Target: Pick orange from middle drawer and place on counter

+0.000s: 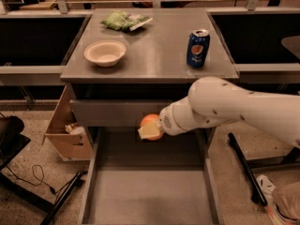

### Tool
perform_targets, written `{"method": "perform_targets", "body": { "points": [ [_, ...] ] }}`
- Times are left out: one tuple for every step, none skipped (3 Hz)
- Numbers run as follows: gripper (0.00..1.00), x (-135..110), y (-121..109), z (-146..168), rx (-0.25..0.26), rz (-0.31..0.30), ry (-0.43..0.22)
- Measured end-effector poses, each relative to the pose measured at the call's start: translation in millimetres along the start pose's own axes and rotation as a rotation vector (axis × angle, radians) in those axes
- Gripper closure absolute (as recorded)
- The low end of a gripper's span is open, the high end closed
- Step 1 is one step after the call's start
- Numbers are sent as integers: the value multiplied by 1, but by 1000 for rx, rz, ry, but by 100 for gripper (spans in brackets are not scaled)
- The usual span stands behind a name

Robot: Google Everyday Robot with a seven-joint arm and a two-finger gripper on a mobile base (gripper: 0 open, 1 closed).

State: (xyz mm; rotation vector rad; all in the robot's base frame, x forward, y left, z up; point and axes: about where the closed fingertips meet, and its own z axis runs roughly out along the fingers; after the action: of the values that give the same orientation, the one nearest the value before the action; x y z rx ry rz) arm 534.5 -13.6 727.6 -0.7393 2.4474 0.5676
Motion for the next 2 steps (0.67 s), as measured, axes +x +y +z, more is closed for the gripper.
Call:
{"method": "perform_targets", "body": {
  "points": [
    [100,-55,-20,-42,65,21,-16],
    [100,-105,-42,-59,103,66,-6]
  ]
}}
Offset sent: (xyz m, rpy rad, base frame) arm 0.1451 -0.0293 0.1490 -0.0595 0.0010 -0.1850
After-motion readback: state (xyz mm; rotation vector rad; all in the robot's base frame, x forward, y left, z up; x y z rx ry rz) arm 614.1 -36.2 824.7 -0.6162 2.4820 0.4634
